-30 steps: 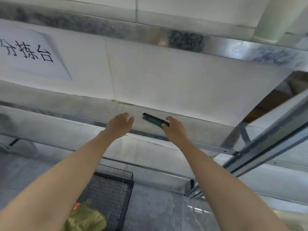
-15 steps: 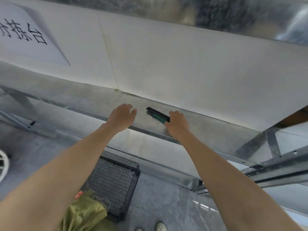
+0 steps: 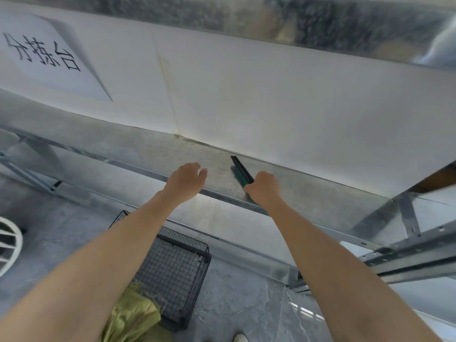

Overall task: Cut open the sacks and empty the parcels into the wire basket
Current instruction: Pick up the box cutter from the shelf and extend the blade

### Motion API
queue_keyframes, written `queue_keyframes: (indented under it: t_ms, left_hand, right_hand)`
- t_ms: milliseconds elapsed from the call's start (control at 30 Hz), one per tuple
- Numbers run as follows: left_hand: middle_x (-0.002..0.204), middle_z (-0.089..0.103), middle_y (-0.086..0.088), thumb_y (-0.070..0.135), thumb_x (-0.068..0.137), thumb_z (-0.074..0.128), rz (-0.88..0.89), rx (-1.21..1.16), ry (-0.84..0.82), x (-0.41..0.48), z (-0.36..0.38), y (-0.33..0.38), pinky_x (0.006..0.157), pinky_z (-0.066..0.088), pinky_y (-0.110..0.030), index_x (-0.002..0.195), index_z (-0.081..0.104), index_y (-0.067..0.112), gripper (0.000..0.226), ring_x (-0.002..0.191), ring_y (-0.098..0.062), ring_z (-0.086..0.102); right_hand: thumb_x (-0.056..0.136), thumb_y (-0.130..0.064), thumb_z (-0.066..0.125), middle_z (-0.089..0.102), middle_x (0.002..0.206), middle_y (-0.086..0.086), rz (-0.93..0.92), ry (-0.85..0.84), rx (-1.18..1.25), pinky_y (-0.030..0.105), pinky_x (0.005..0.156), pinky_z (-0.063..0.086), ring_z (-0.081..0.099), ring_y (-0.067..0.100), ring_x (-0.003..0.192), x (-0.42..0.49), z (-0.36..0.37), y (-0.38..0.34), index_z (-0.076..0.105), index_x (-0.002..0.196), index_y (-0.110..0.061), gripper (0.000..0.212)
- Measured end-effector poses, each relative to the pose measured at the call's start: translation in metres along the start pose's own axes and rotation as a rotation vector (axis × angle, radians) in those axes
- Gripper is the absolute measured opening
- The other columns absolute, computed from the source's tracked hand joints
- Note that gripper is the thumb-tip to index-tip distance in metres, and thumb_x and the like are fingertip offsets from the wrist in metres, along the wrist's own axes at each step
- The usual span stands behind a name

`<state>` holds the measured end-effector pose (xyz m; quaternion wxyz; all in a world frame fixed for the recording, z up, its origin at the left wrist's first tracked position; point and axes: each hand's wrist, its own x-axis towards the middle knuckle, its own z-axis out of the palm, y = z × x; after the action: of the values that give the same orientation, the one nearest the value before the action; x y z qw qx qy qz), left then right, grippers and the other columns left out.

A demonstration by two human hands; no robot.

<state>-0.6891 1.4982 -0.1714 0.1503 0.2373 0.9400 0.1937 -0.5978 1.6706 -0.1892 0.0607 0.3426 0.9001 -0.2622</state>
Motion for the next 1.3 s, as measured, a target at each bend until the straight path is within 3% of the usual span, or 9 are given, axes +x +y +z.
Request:
queue_keyframes:
  t_ms: [133, 233, 300, 467, 600, 800, 1000, 1133, 1300]
  left_hand:
    - [0.125, 0.057, -0.015, 0.037, 0.101, 0.031, 0.007, -0.055, 0.013, -0.009, -0.006, 0.001, 0.095, 0.042, -0.039, 0.128, 0.05, 0.002, 0.048, 0.117, -0.03, 0.052]
    - [0.094, 0.056, -0.011, 0.039, 0.099, 0.033, -0.054, -0.179, 0.012, -0.014, -0.017, 0.009, 0.077, 0.04, -0.034, 0.091, 0.055, 0.009, 0.038, 0.091, -0.027, 0.052]
    - [0.095, 0.056, -0.008, 0.042, 0.098, 0.038, -0.119, -0.378, 0.024, -0.019, -0.028, 0.016, 0.083, 0.044, -0.035, 0.078, 0.053, 0.017, 0.035, 0.091, -0.029, 0.054]
    - [0.096, 0.07, -0.007, 0.038, 0.091, 0.057, -0.205, -0.938, 0.015, -0.041, -0.045, 0.025, 0.082, 0.049, -0.034, 0.105, 0.063, 0.006, 0.035, 0.089, -0.021, 0.068]
    - [0.095, 0.071, -0.006, 0.028, 0.092, 0.058, -0.143, -1.081, 0.01, -0.067, -0.052, 0.03, 0.084, 0.05, -0.034, 0.092, 0.063, 0.013, 0.015, 0.083, -0.018, 0.07]
    - [0.085, 0.068, -0.005, 0.02, 0.092, 0.059, -0.134, -1.154, 0.086, -0.107, -0.063, 0.032, 0.071, 0.056, -0.027, 0.098, 0.063, 0.008, 0.014, 0.073, -0.014, 0.067]
    - [0.096, 0.069, -0.015, 0.019, 0.093, 0.058, -0.057, -1.162, 0.037, -0.161, -0.07, 0.019, 0.072, 0.059, -0.033, 0.099, 0.063, 0.005, 0.016, 0.083, -0.025, 0.07]
    - [0.1, 0.07, -0.015, 0.023, 0.093, 0.058, -0.031, -1.132, -0.008, -0.21, -0.069, 0.006, 0.068, 0.056, -0.026, 0.107, 0.063, 0.005, 0.024, 0.088, -0.023, 0.069]
    - [0.101, 0.07, -0.013, 0.025, 0.091, 0.061, -0.054, -1.093, -0.026, -0.272, -0.063, -0.018, 0.068, 0.056, -0.027, 0.11, 0.063, 0.005, 0.027, 0.09, -0.023, 0.069]
  right_hand:
    - [0.085, -0.025, 0.06, 0.049, 0.067, 0.002, -0.034, 0.029, 0.141, 0.024, 0.044, 0.031, 0.048, 0.018, 0.057, -0.021, -0.007, -0.008, 0.051, 0.082, -0.007, 0.021]
    - [0.081, -0.016, 0.06, 0.056, 0.076, 0.004, -0.103, 0.081, 0.183, 0.025, 0.046, 0.032, 0.05, 0.02, 0.062, -0.039, -0.012, -0.022, 0.051, 0.085, -0.009, 0.011]
    - [0.079, -0.013, 0.058, 0.054, 0.077, 0.003, -0.156, 0.118, 0.181, 0.026, 0.045, 0.03, 0.045, 0.016, 0.058, -0.053, -0.015, -0.032, 0.051, 0.084, -0.01, 0.008]
    - [0.081, -0.014, 0.058, 0.053, 0.08, 0.002, -0.232, 0.21, 0.175, 0.025, 0.047, 0.031, 0.047, 0.017, 0.065, -0.092, -0.02, -0.054, 0.052, 0.084, -0.011, 0.008]
    - [0.083, -0.017, 0.058, 0.054, 0.085, 0.002, -0.248, 0.255, 0.154, 0.024, 0.049, 0.034, 0.049, 0.016, 0.066, -0.122, -0.017, -0.066, 0.056, 0.091, -0.012, 0.01]
    - [0.084, -0.015, 0.059, 0.055, 0.091, 0.004, -0.284, 0.276, 0.285, 0.021, 0.05, 0.031, 0.049, 0.016, 0.07, -0.168, -0.016, -0.069, 0.056, 0.098, -0.01, 0.015]
    - [0.087, -0.016, 0.062, 0.065, 0.092, 0.004, -0.264, 0.123, 0.631, 0.011, 0.052, 0.043, 0.057, 0.006, 0.066, -0.221, -0.013, -0.062, 0.055, 0.11, -0.01, 0.025]
    - [0.088, -0.014, 0.061, 0.068, 0.096, 0.007, -0.316, 0.025, 0.782, 0.031, 0.074, 0.055, 0.063, 0.018, 0.078, -0.265, 0.001, -0.051, 0.061, 0.114, -0.013, 0.026]
    - [0.09, -0.006, 0.061, 0.065, 0.104, 0.02, -0.206, -0.196, 1.079, 0.039, 0.081, 0.058, 0.065, 0.029, 0.088, -0.323, 0.027, -0.042, 0.06, 0.117, -0.002, 0.028]
